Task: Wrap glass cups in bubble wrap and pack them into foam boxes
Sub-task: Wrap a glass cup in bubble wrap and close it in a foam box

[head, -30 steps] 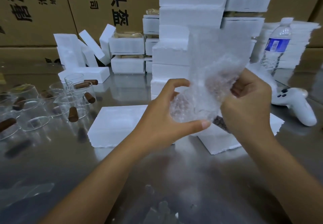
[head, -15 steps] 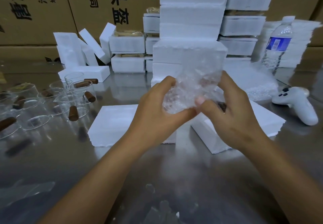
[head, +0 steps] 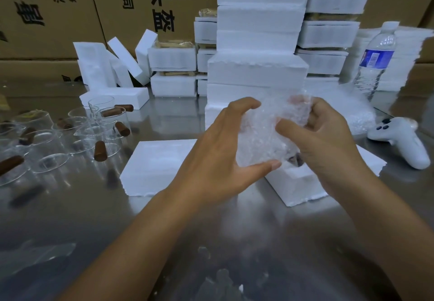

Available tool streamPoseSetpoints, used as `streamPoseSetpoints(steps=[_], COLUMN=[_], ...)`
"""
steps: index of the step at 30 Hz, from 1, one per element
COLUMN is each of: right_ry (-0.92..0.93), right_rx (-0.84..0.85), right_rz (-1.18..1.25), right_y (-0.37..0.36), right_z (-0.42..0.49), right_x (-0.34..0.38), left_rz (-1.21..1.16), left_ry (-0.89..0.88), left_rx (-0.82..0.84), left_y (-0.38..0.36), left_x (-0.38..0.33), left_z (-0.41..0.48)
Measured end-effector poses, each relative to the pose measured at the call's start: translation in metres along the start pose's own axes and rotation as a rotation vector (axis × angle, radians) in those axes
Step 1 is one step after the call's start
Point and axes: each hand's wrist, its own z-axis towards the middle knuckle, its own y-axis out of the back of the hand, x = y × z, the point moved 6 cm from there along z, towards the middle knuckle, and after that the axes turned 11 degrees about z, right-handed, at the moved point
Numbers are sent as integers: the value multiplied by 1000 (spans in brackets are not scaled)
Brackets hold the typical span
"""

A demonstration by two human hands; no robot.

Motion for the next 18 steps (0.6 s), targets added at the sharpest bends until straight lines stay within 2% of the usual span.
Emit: streamPoseSetpoints(steps=[2, 5, 7, 8, 14, 18], right_ry=[98, 420, 585, 610, 413, 321], right_rx=[17, 42, 90, 114, 239, 154], right_rz=[-94, -389, -477, -482, -296, -257], right_y=[-1, -14, -23, -26, -30, -21], right_z=[-1, -12, -22, -26, -22, -14], right_x=[6, 29, 35, 35, 27, 21], left_rz=[-3, -80, -140, -172, -81, -2], left_ry=[1, 70, 98, 107, 89, 29], left_rx=[10, 14, 2, -10, -37, -43], left_y=[-2, -3, -2, -1, 2, 2], left_x=[0, 4, 5, 6, 11, 5], left_z=[0, 0, 1, 1, 1, -1])
